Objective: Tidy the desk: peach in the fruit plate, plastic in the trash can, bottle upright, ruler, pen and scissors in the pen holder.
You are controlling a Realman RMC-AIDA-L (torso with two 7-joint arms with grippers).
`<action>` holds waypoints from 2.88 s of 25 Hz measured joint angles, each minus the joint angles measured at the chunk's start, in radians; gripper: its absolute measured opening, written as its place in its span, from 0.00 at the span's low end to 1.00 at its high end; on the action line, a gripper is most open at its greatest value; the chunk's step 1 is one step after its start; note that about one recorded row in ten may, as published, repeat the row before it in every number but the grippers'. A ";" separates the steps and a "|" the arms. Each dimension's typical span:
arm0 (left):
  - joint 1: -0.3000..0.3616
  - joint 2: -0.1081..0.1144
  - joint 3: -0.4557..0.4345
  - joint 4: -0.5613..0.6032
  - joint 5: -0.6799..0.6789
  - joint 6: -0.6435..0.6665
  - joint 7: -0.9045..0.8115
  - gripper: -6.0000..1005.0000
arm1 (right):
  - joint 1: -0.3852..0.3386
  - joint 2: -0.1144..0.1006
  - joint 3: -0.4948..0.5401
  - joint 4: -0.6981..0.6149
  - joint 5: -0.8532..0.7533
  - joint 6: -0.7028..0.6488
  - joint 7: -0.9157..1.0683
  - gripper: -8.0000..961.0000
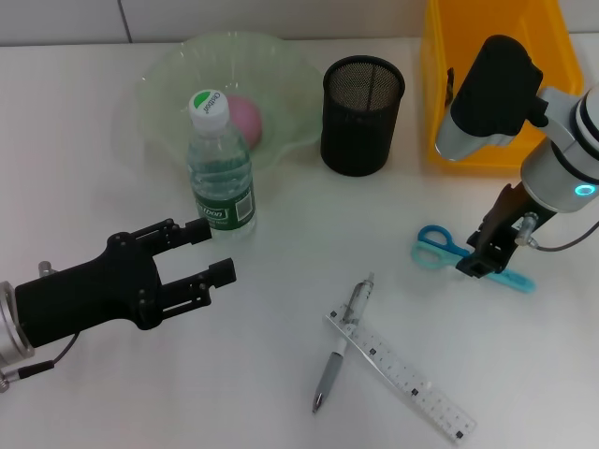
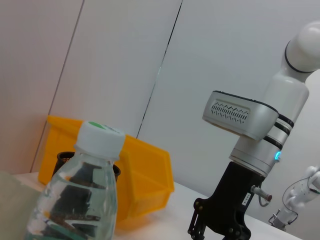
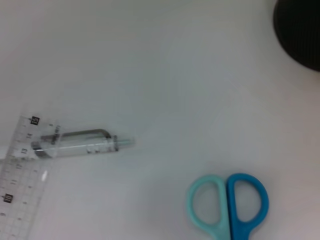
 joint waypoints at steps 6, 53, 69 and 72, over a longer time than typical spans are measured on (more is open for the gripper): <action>0.000 -0.001 0.000 0.000 -0.001 0.000 0.000 0.70 | -0.006 0.001 -0.019 0.001 -0.010 0.023 0.001 0.37; -0.006 -0.001 -0.011 0.000 -0.008 -0.005 0.009 0.69 | 0.052 0.007 0.411 0.792 1.615 0.471 -1.328 0.25; -0.009 0.001 -0.023 0.001 -0.009 -0.005 0.009 0.69 | 0.042 0.005 0.394 0.804 1.608 0.455 -1.313 0.46; -0.006 0.001 -0.025 0.002 -0.009 -0.001 0.009 0.69 | 0.016 -0.008 0.359 0.762 1.595 0.413 -1.236 0.56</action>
